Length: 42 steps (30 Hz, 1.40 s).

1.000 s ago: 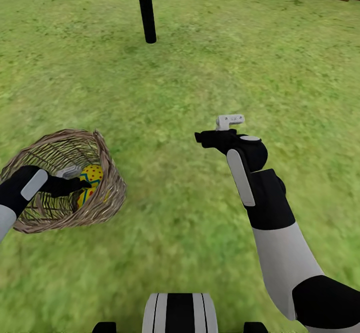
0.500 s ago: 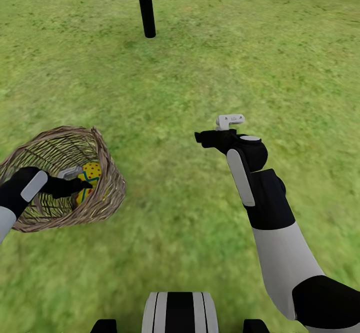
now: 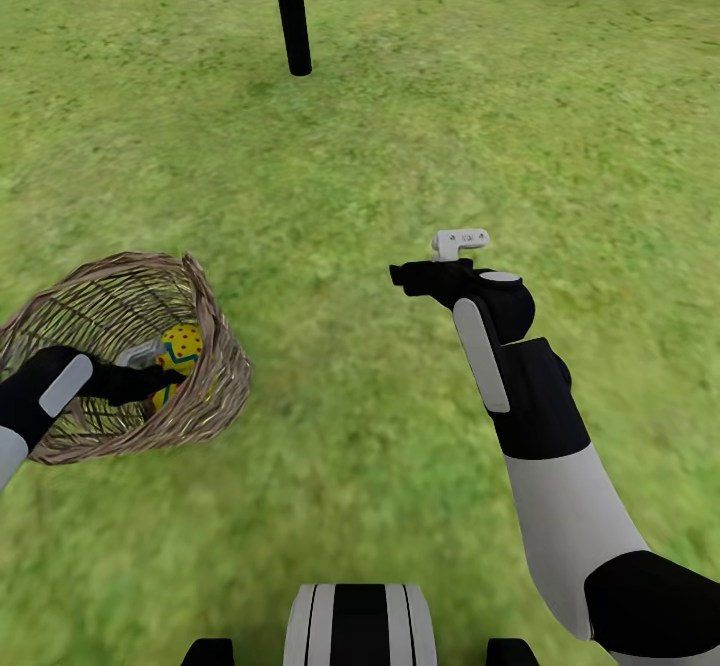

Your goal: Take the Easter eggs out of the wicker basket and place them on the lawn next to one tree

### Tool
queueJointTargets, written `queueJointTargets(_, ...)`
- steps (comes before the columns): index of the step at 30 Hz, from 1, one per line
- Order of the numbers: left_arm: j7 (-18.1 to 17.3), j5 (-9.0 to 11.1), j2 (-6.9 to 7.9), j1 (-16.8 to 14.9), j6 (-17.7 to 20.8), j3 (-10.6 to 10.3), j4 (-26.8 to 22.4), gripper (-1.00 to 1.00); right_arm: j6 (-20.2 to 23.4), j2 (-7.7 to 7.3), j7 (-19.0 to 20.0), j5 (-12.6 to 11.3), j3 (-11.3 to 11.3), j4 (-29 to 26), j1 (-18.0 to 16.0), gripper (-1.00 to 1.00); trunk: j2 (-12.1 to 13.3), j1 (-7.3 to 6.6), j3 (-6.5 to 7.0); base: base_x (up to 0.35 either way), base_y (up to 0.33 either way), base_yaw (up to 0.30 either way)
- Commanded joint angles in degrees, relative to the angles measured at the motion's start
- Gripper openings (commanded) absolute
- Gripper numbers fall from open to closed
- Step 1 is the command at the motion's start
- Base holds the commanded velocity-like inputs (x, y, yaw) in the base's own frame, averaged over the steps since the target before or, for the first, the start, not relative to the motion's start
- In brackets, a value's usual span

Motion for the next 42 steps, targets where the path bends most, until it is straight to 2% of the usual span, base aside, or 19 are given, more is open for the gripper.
queueJointTargets(1, -0.5, -0.4, 0.12, 0.0, 0.0, -0.3, 0.0, 1.0, 0.2, 0.0, -0.6, -0.6, 0.0, 0.0, 0.0, 1.0, 0.0, -0.01, -0.04, 0.0, 0.0, 0.0)
queueJointTargets(10, -0.7, -0.3, 0.87, 0.1, -0.4, -0.3, 0.0, 1.0, 0.1, -0.02, -0.5, -0.6, 0.0, 0.1, 0.0, 1.0, 0.0, -0.01, -0.04, 0.0, 0.0, 0.0)
queueJointTargets(15, -0.7, -0.3, 0.99, 0.1, -0.8, -0.3, 0.0, 1.0, 0.0, 0.0, -0.5, -0.6, 0.0, 0.1, 0.0, 1.0, 0.0, 0.04, -0.48, 0.0, 0.0, 0.0)
queueJointTargets(26, -0.8, -0.3, 1.03, 0.1, -1.6, -0.3, -0.1, 1.0, 0.0, 0.05, -0.4, -0.6, 0.0, 0.1, 0.0, 1.0, 0.0, 0.04, -0.48, 0.0, 0.0, 0.0)
queueJointTargets(29, -0.8, -0.3, 1.03, 0.1, -1.6, -0.3, -0.1, 1.0, 0.0, 0.06, -0.4, -0.6, 0.0, 0.1, 0.0, 1.0, -0.1, 0.12, -1.14, 0.0, 0.0, 0.0)
queueJointTargets(32, -3.3, -0.3, 1.02, 0.1, -1.7, -0.3, -0.1, 1.0, 0.0, 0.05, -0.4, -0.6, 0.0, 0.2, 0.0, 1.0, -0.1, 0.12, -1.14, 0.0, 0.0, 0.0)
queueJointTargets(33, -3.9, -0.5, 1.02, 0.1, -1.7, -0.3, -0.1, 1.0, 0.0, 0.02, -0.4, -0.6, 0.0, 0.2, 0.0, 1.0, -0.1, 0.12, -1.14, 0.0, 0.0, 0.0)
queueJointTargets(37, -5.6, -3.9, 0.96, 0.1, -2.6, -0.3, 0.0, 1.0, -0.1, -0.01, -0.4, -0.6, 0.0, 0.2, 0.0, 1.0, -0.1, 0.12, -1.14, 0.0, 0.0, 0.0)
queueJointTargets(42, -6.9, -4.9, 0.99, 0.1, -2.9, -0.3, 0.0, 1.0, -0.2, -0.02, -0.4, -0.7, 0.0, 0.3, 0.0, 1.0, -0.1, 0.15, -1.37, 0.0, 0.0, 0.0)
